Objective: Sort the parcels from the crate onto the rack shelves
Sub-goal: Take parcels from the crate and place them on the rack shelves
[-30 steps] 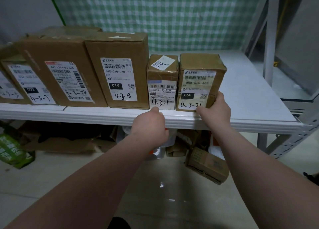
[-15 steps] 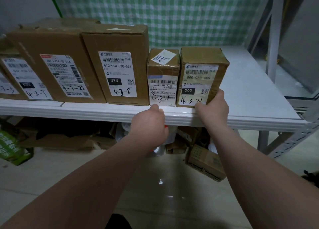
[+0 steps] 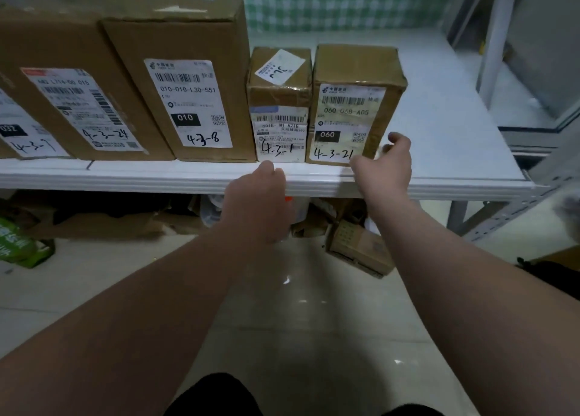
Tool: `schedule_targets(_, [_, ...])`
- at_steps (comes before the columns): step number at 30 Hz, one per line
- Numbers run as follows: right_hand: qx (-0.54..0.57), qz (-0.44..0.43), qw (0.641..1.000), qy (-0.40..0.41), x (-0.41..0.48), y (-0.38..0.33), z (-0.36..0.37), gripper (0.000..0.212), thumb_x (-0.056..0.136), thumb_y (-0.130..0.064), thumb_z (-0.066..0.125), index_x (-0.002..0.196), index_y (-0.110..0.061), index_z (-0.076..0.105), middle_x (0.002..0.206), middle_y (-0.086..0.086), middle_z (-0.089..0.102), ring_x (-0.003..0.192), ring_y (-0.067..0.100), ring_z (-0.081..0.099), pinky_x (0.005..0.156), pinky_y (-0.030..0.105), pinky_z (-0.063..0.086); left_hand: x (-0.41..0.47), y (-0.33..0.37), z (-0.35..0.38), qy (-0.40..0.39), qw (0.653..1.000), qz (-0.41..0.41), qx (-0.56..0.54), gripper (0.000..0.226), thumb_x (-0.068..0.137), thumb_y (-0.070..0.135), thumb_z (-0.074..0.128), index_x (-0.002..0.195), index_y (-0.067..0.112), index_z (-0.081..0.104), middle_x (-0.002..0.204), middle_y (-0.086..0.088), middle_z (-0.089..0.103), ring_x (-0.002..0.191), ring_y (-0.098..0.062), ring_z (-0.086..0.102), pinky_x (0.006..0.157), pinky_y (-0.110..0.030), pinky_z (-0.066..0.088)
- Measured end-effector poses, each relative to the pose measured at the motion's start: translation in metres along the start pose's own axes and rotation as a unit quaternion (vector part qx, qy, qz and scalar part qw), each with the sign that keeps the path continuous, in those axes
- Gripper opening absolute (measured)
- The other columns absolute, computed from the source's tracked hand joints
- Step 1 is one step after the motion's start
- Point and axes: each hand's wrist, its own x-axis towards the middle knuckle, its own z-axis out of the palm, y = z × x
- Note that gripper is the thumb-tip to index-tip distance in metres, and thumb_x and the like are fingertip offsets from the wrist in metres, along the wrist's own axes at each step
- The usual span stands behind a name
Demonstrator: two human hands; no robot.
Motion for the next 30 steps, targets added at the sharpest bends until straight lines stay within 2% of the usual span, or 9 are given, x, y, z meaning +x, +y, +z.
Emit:
schedule_targets(3, [0.011, 0.091, 0.996, -0.002, -0.016, -0.018, -0.018, 0.059, 0.082, -0.016, 0.064, 0.136, -0.02, 0.04, 0.131, 0.008, 0.05, 0.117, 0.028, 0.052, 0.099, 0.044, 0.048, 0.014, -0.005, -0.026, -0.146, 0.989, 0.005, -0.027, 0.048, 0.083, 0.053, 0.053, 0.111, 0.015, 0.058, 0.098, -0.002, 0.051, 0.092, -0.021, 0.055, 0.081, -0.034, 0.042])
schedule_targets(6, [0.049, 0.155, 0.987, -0.01, -0.038, -0.044, -0.035, 0.031, 0.08, -0.016, 0.061, 0.11, -0.021, 0.053, 0.107, 0.005, 0.059, 0.1, 0.027, 0.057, 0.09, 0.045, 0.053, 0.021, -0.009, -0.072, -0.293, 0.947, -0.04, -0.122, 0.063, 0.081, 0.058, 0.057, 0.127, 0.016, 0.055, 0.127, -0.003, 0.053, 0.119, -0.022, 0.048, 0.102, -0.037, 0.038])
schedule_targets(8, [0.08, 0.181, 0.98, -0.029, -0.06, -0.064, -0.047, 0.012, 0.084, -0.013, 0.056, 0.094, -0.019, 0.059, 0.091, 0.002, 0.06, 0.087, 0.023, 0.057, 0.081, 0.039, 0.054, 0.011, -0.011, -0.103, -0.301, 0.934, -0.058, -0.184, 0.052, 0.086, 0.055, 0.056, 0.117, 0.013, 0.062, 0.121, -0.004, 0.058, 0.111, -0.021, 0.052, 0.093, -0.032, 0.04])
schedule_targets(11, [0.106, 0.221, 0.968, -0.055, -0.104, -0.094, -0.068, 0.014, 0.089, -0.01, 0.053, 0.085, -0.018, 0.065, 0.075, 0.0, 0.056, 0.073, 0.018, 0.053, 0.076, 0.034, 0.051, -0.019, -0.02, -0.146, -0.32, 0.902, -0.108, -0.269, 0.03, 0.09, 0.042, 0.056, 0.09, 0.014, 0.066, 0.092, -0.003, 0.063, 0.092, -0.019, 0.058, 0.078, -0.029, 0.043])
schedule_targets(15, [0.107, 0.239, 0.962, -0.082, -0.156, -0.157, -0.089, 0.012, 0.091, -0.01, 0.057, 0.082, -0.015, 0.064, 0.074, 0.003, 0.056, 0.066, 0.015, 0.051, 0.065, 0.026, 0.048, -0.06, -0.043, -0.222, -0.295, 0.85, -0.203, -0.387, 0.016, 0.089, 0.027, 0.059, 0.075, 0.021, 0.059, 0.074, 0.005, 0.057, 0.071, -0.009, 0.055, 0.057, -0.02, 0.037])
schedule_targets(19, [0.133, 0.227, 0.944, -0.198, -0.197, -0.228, -0.086, 0.012, 0.092, -0.01, 0.057, 0.083, -0.015, 0.061, 0.073, 0.005, 0.059, 0.054, 0.014, 0.048, 0.051, 0.023, 0.041, -0.096, -0.071, -0.3, -0.206, 0.821, -0.299, -0.44, 0.017, 0.09, 0.023, 0.059, 0.075, 0.016, 0.062, 0.068, 0.005, 0.053, 0.063, -0.008, 0.049, 0.05, -0.016, 0.033])
schedule_targets(25, [0.019, 0.061, 0.95, -0.305, -0.265, -0.296, -0.045, 0.014, 0.092, -0.018, 0.056, 0.081, -0.014, 0.064, 0.067, -0.002, 0.055, 0.056, 0.012, 0.045, 0.058, 0.029, 0.039, -0.173, -0.131, -0.382, -0.119, 0.824, -0.393, -0.391, 0.023, 0.091, 0.027, 0.059, 0.079, 0.008, 0.067, 0.067, 0.004, 0.051, 0.06, -0.006, 0.045, 0.051, -0.018, 0.032])
schedule_targets(28, [0.011, 0.046, 0.938, -0.342, -0.311, -0.309, -0.019, 0.014, 0.089, -0.022, 0.056, 0.083, -0.013, 0.065, 0.064, -0.003, 0.05, 0.058, 0.013, 0.044, 0.061, 0.034, 0.038, -0.22, -0.173, -0.406, -0.106, 0.821, -0.436, -0.353, 0.025, 0.092, 0.028, 0.058, 0.086, 0.006, 0.069, 0.074, 0.0, 0.054, 0.063, -0.011, 0.046, 0.053, -0.021, 0.034])
schedule_targets(30, [-0.021, 0.034, 0.93, -0.365, -0.345, -0.317, 0.0, 0.015, 0.091, -0.02, 0.055, 0.083, -0.017, 0.068, 0.07, -0.004, 0.052, 0.061, 0.013, 0.043, 0.057, 0.028, 0.033, -0.255, -0.202, -0.417, -0.085, 0.803, -0.473, -0.352, 0.024, 0.092, 0.027, 0.059, 0.089, 0.006, 0.07, 0.07, 0.002, 0.052, 0.06, -0.012, 0.044, 0.052, -0.022, 0.033])
